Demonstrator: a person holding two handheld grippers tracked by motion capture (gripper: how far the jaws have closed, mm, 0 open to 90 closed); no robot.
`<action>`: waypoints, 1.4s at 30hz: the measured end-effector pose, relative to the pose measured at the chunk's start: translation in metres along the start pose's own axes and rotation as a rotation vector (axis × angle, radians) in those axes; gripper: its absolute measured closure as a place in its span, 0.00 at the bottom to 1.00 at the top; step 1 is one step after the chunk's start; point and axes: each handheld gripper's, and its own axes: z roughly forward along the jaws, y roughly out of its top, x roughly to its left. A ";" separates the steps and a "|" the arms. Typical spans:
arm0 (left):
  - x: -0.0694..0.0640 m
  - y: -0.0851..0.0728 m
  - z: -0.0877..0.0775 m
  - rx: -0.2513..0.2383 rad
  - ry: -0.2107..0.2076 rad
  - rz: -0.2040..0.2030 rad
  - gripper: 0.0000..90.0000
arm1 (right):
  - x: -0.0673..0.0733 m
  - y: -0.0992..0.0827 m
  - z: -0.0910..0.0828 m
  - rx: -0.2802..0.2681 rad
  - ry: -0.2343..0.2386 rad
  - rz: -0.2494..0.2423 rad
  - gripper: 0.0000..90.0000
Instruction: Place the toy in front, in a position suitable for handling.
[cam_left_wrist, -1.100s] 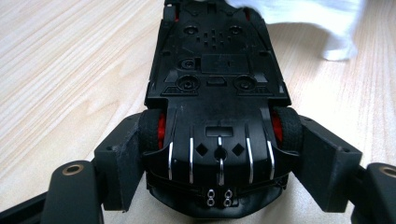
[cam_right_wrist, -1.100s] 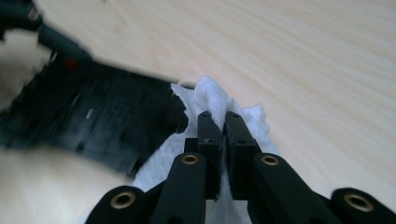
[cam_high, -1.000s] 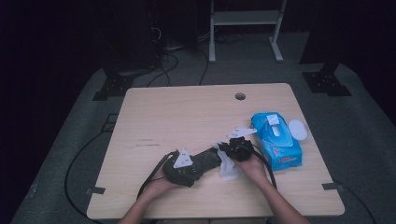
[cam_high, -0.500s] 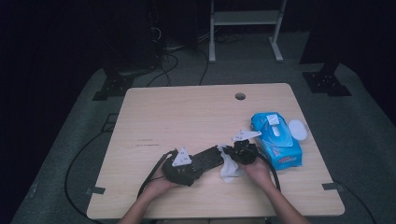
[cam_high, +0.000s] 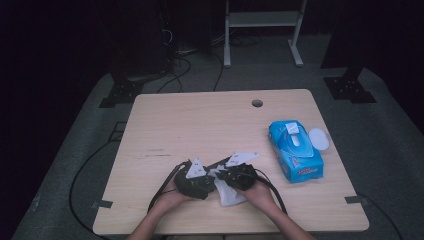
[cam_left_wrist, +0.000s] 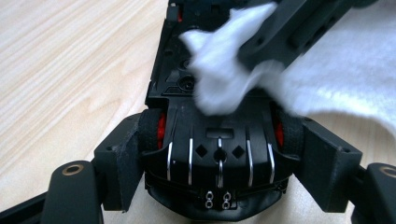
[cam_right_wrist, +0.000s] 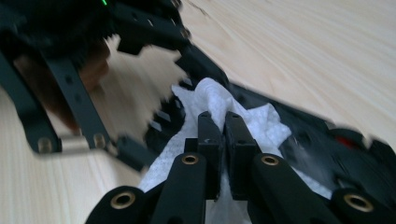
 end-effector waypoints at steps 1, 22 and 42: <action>0.000 -0.001 0.000 -0.004 0.000 -0.003 0.27 | 0.001 0.003 0.004 0.000 0.005 -0.005 0.96; 0.000 0.001 -0.002 -0.007 0.002 0.016 0.28 | -0.013 0.023 0.025 -0.018 -0.046 0.016 0.96; 0.007 0.002 -0.003 -0.055 -0.037 -0.094 0.24 | -0.036 -0.023 -0.023 0.023 -0.119 0.042 0.95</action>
